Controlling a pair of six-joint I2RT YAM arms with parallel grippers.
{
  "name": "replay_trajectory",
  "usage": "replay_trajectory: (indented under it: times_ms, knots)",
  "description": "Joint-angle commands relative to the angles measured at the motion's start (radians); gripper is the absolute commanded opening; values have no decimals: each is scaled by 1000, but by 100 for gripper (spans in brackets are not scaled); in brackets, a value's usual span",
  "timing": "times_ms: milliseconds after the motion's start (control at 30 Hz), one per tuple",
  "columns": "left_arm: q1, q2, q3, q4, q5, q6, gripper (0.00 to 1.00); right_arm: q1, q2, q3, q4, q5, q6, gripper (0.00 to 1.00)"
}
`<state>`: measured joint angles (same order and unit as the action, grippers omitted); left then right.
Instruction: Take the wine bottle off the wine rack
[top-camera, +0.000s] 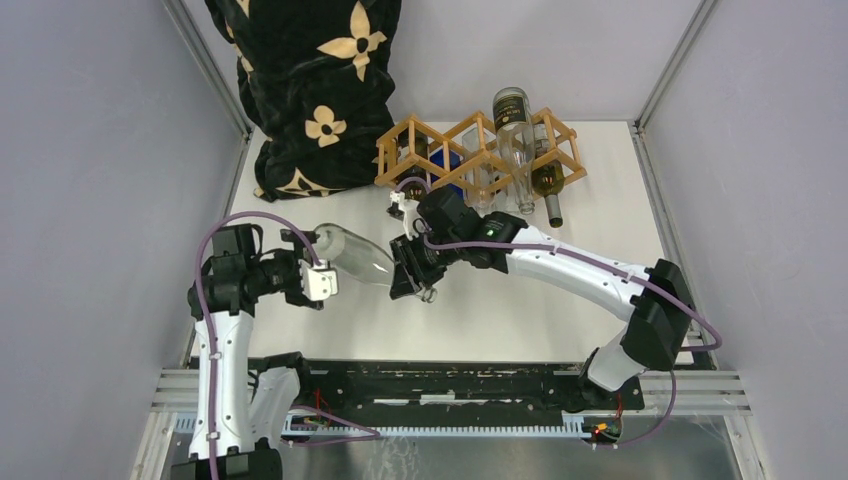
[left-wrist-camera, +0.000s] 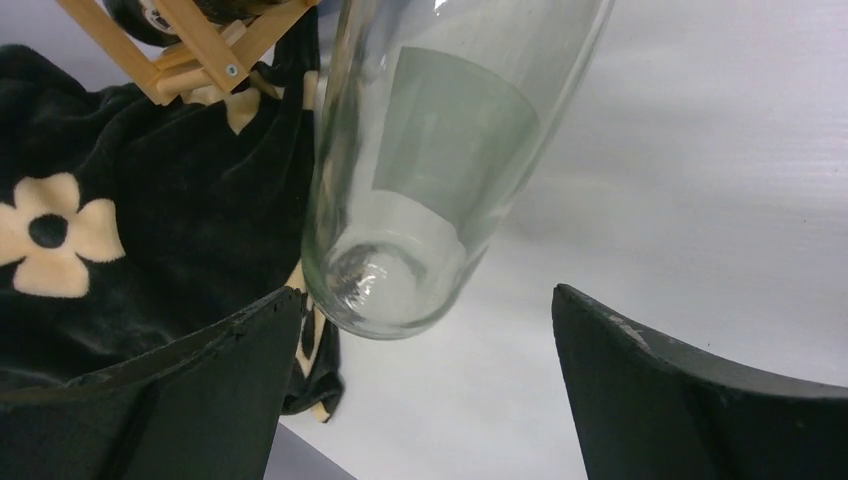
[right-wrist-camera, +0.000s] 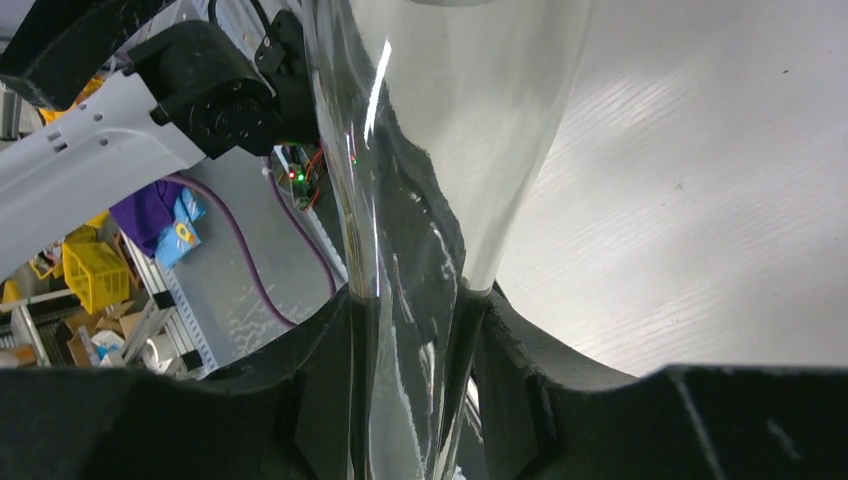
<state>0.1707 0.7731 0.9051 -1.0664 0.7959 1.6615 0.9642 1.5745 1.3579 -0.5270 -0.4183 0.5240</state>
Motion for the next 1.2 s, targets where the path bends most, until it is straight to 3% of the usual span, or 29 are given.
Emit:
replay_trajectory:
  times_ms: [0,267,767,900,933,1000,1067,1133,1167]
  knots:
    - [-2,-33,-49,17,47,168,100,16,-29,124,213,-97,-57,0]
    - [-14,-57,-151,18,-3,273,100,58,7,161,231,-150,-73,0]
    - [-37,-16,-189,91,3,190,98,116,85,246,226,-191,-86,0]
    - [-42,5,-172,91,2,176,85,116,101,258,190,-175,-109,1]
    - [-42,8,-169,91,3,178,79,115,103,261,180,-168,-115,6]
    - [-43,14,-162,91,10,170,66,107,102,262,163,-157,-122,37]
    - [-42,9,-161,90,28,157,46,90,93,250,156,-151,-121,58]
    - [-42,2,-160,97,59,119,21,71,66,215,172,-148,-109,69]
    - [-43,-3,-159,111,78,73,13,61,46,183,191,-147,-97,72]
